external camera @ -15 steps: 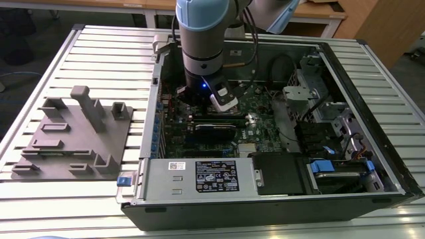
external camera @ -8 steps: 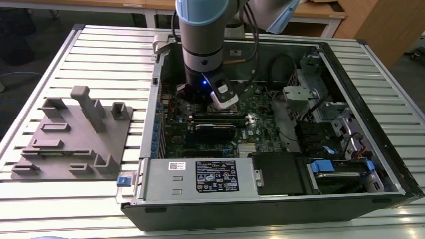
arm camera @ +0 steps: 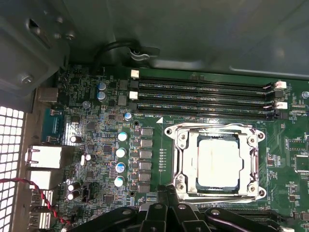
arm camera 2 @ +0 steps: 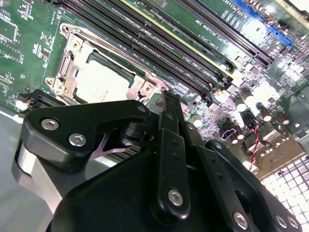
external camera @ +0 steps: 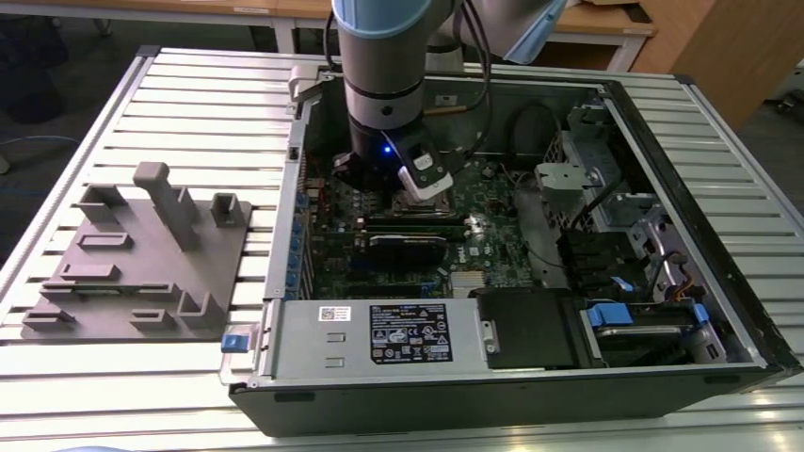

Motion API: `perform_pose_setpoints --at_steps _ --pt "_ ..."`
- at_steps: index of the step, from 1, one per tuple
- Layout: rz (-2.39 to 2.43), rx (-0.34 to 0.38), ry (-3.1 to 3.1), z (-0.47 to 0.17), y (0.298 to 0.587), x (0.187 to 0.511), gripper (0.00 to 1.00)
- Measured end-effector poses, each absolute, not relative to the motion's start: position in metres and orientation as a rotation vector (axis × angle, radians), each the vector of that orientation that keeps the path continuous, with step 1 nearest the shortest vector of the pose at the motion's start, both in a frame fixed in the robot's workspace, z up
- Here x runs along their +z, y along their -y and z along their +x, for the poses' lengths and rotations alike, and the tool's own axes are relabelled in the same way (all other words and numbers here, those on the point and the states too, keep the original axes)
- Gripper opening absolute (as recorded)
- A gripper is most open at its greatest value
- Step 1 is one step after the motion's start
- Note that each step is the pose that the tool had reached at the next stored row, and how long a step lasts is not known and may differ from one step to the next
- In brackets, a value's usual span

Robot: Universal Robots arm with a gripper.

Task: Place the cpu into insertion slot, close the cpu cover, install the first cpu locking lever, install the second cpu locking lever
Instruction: 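Install the second cpu locking lever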

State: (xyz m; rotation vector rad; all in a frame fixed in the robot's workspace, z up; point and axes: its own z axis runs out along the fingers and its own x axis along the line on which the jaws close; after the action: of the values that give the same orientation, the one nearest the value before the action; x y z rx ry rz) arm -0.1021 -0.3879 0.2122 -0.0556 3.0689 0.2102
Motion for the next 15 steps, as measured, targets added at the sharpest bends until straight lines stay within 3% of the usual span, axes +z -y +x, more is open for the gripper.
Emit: perform_pose_setpoints --at_steps 15 --pt "-0.056 0.209 -3.069 -0.102 0.3879 0.2211 0.11"
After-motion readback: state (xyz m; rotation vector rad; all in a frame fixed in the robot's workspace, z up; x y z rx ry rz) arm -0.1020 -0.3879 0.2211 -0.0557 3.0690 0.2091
